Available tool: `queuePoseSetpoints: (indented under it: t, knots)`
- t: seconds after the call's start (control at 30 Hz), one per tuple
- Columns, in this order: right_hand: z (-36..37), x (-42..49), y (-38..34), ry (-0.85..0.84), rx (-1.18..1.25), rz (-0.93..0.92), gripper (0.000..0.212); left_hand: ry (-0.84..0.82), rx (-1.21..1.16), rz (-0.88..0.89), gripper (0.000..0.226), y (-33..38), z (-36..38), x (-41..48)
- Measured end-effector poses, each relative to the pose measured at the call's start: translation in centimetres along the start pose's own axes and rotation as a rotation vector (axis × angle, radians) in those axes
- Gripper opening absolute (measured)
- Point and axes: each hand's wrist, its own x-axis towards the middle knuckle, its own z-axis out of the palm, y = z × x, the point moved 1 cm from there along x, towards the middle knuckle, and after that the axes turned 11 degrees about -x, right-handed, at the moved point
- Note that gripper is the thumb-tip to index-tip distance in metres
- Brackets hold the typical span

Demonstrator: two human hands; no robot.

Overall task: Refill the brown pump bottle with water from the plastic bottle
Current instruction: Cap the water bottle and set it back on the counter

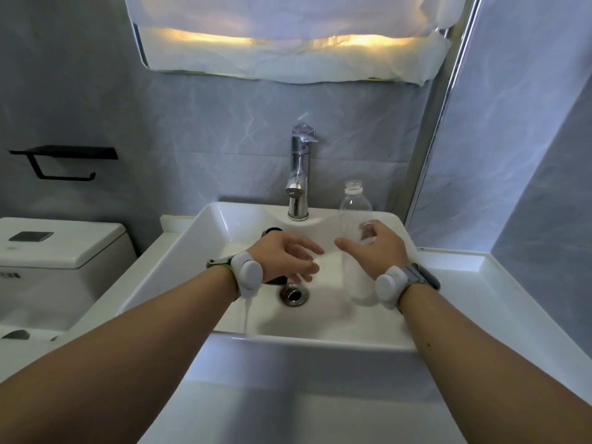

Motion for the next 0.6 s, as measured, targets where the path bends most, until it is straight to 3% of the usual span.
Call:
queuePoseSetpoints:
  t: [0.17,0.47,0.6]
  knots:
    - [-1.0,-0.9,0.7,-0.022,0.061,0.047,0.087,0.115,-0.164,0.181,0.022,3.4,1.0,0.7]
    - [-0.9,-1.9,0.5,-0.069,0.130,-0.003,0.060,0.285,-0.329,0.417,0.034,7.7,3.7,2.5]
    - [-1.0,-2.2,0.3,-0.081,0.161,-0.040,0.064,0.268,-0.427,0.405,0.033,8.5,4.4,3.5]
